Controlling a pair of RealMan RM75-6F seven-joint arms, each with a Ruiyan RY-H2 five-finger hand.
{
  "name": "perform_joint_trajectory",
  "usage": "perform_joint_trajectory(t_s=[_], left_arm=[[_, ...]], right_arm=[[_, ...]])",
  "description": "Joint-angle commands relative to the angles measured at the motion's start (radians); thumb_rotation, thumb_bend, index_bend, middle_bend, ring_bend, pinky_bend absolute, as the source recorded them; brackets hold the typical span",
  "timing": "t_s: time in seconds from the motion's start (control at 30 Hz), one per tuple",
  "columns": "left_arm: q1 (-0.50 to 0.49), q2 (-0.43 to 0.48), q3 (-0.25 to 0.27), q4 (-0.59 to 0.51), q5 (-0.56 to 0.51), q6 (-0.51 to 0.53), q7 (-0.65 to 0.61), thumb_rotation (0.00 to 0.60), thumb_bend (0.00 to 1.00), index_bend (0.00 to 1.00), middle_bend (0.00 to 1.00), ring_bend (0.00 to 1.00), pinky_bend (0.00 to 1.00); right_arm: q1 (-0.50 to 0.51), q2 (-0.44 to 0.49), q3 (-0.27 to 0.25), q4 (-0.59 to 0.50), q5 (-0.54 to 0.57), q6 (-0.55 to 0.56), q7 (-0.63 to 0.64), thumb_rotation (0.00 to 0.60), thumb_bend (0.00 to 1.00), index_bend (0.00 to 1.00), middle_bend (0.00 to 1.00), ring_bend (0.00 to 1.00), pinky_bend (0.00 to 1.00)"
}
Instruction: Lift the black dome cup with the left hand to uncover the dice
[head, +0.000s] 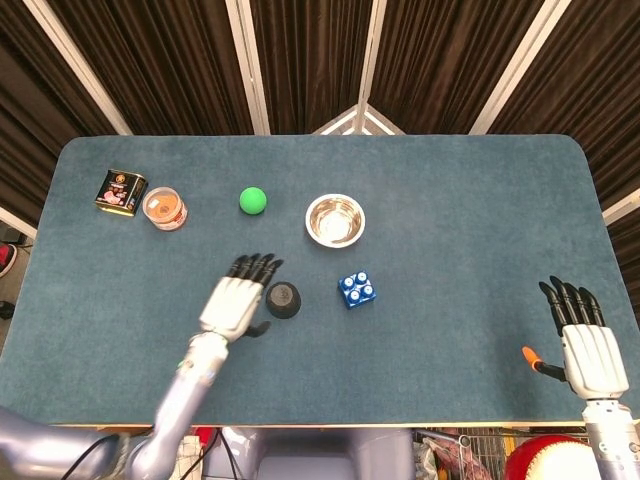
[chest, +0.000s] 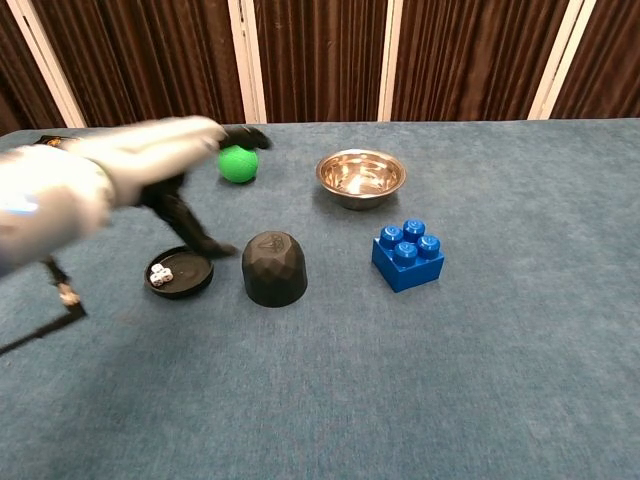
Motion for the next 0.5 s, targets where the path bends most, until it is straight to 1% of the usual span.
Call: perform_joint_trajectory(t_s=[0.03,0.07,0.1,0.13,0.2,0.23,0.27,0.33,0.37,0.4,0.43,0.5], left_arm=[[0.205,0.105,0.242,-0.077,0.393,0.371,0.102,0.6,0.32,0.18,0.1,0.0,0.09],[0.264,0.114,0.285,-0.052,0.451,0.456,0.105,0.6,0.32,0.18,0.1,0.0,0.1],[0.319,0.12,0.314,-0.029,0.488,0.529,0.092,0.6,0.32,0.18,0.1,0.0,0.1],[0.367,0.126,0.334,-0.005,0.514,0.586,0.067,0.6,0.32,0.18,0.11,0.0,0.1],[0.446,0.146,0.341,0.044,0.528,0.673,-0.016,0.6,0.32,0.18,0.11,0.0,0.09],[0.465,0.153,0.34,0.057,0.525,0.688,-0.049,0.6,0.32,0.18,0.11,0.0,0.09],[0.496,0.167,0.334,0.074,0.508,0.708,-0.111,0.6,0.32,0.18,0.12,0.0,0.08],[0.541,0.202,0.319,0.107,0.462,0.711,-0.227,0.6,0.32,0.18,0.12,0.0,0.08],[0.557,0.219,0.311,0.127,0.438,0.7,-0.271,0.6,0.32,0.18,0.12,0.0,0.08],[0.577,0.243,0.295,0.143,0.382,0.669,-0.33,0.6,0.32,0.18,0.12,0.0,0.07],[0.582,0.261,0.287,0.136,0.361,0.641,-0.367,0.6,0.32,0.18,0.12,0.0,0.07],[0.589,0.289,0.274,0.131,0.358,0.613,-0.406,0.6,0.32,0.17,0.12,0.0,0.06]], right_arm=[[0.001,0.0,0.001,0.003,0.002,-0.003,-0.002,0.6,0.23,0.0,0.0,0.0,0.0],[0.001,0.0,0.003,0.004,0.004,-0.002,-0.005,0.6,0.23,0.0,0.0,0.0,0.0],[0.0,0.0,0.004,0.005,0.006,-0.001,-0.008,0.6,0.23,0.0,0.0,0.0,0.0],[0.0,-0.001,0.005,0.005,0.007,0.0,-0.01,0.6,0.23,0.0,0.0,0.0,0.0],[0.0,-0.002,0.005,0.004,0.005,0.003,-0.018,0.6,0.23,0.0,0.0,0.0,0.0],[-0.001,-0.001,0.004,0.003,0.004,0.004,-0.02,0.6,0.23,0.0,0.0,0.0,0.0],[-0.001,0.001,0.005,0.001,0.003,0.006,-0.022,0.6,0.23,0.0,0.0,0.0,0.0],[-0.003,0.007,0.008,-0.004,0.002,0.013,-0.025,0.6,0.23,0.0,0.0,0.0,0.0],[-0.005,0.008,0.006,-0.003,0.0,0.016,-0.028,0.6,0.23,0.0,0.0,0.0,0.0],[-0.008,0.009,0.007,-0.008,0.002,0.021,-0.03,0.6,0.23,0.0,0.0,0.0,0.0],[-0.008,0.009,0.009,-0.012,0.003,0.022,-0.031,0.6,0.23,0.0,0.0,0.0,0.0],[-0.008,0.009,0.01,-0.014,0.004,0.023,-0.033,0.6,0.23,0.0,0.0,0.0,0.0]])
